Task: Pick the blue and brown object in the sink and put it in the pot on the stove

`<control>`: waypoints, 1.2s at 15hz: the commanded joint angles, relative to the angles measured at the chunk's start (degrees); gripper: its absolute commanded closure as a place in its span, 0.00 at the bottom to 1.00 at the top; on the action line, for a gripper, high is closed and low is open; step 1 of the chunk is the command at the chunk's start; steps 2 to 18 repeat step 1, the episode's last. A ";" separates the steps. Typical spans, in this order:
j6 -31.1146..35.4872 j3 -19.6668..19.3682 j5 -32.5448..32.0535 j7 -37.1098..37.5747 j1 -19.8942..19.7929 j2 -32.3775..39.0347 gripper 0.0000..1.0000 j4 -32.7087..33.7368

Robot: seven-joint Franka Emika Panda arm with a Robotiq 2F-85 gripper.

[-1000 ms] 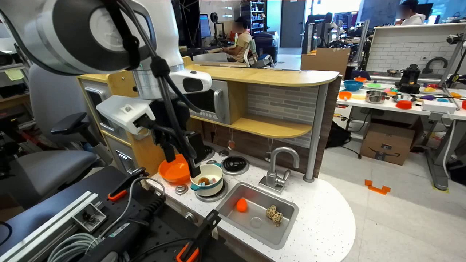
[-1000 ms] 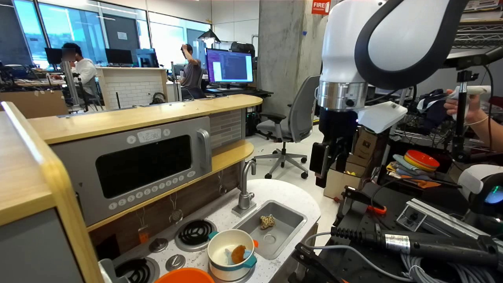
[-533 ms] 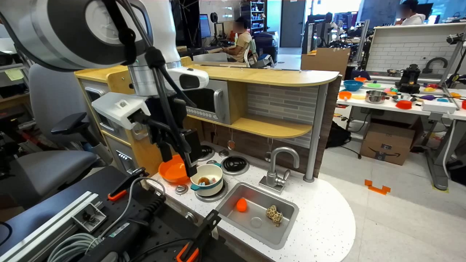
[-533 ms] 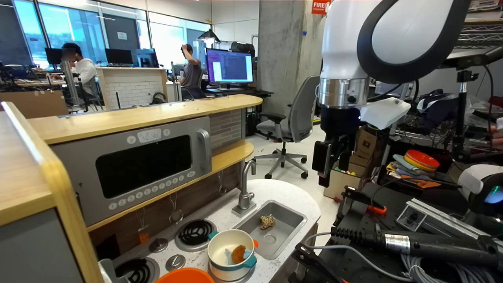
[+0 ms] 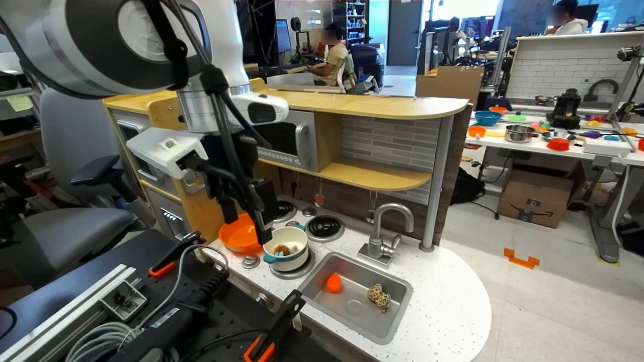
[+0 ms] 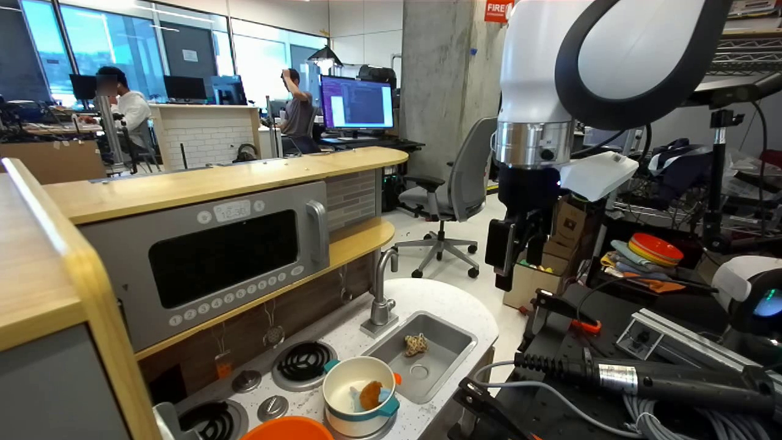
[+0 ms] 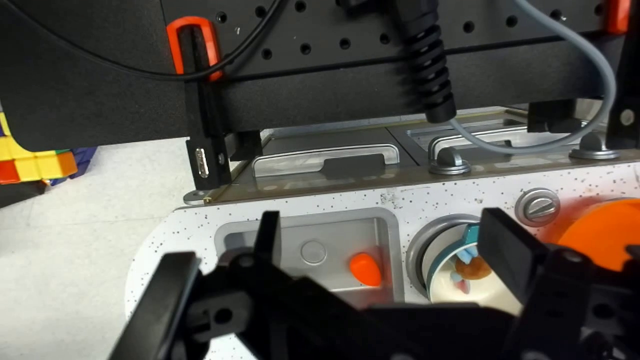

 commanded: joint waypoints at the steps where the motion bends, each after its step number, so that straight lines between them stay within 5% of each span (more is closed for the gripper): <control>1: -0.08 2.20 0.25 -0.21 -2.17 -0.02 0.00 0.04; 18: -0.08 2.20 0.25 -0.21 -2.17 -0.02 0.00 0.04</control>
